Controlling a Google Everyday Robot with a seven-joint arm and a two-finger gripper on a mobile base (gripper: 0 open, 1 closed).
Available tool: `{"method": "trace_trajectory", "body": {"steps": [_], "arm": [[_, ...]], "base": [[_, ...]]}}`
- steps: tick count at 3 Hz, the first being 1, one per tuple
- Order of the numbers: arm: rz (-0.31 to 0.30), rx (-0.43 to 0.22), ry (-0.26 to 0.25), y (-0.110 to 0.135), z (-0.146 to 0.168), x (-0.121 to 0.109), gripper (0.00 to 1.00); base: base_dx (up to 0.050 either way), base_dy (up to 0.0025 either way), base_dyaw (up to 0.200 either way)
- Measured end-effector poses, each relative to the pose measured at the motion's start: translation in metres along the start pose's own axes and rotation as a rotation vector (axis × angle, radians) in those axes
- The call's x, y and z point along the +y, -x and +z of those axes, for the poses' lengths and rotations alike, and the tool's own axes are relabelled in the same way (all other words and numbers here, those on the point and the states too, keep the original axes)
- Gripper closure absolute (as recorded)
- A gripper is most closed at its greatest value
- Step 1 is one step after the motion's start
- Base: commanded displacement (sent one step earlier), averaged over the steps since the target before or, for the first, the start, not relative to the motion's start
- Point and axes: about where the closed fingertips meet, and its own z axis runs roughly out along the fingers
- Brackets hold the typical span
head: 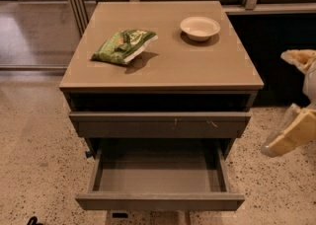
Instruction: Close middle drawer
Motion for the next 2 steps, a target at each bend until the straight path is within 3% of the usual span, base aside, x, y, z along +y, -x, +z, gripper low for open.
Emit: {"method": "trace_trajectory", "body": {"steps": [1,2], "arm": [[0.107,-0.104,0.004,-0.0051,0.0321,0.0222,0.00],[0.125,-0.123,0.005,-0.0013,0.0339,0.0236,0.19]], "base": [[0.000,0.00000,0.000],[0.000,0.00000,0.000]]}}
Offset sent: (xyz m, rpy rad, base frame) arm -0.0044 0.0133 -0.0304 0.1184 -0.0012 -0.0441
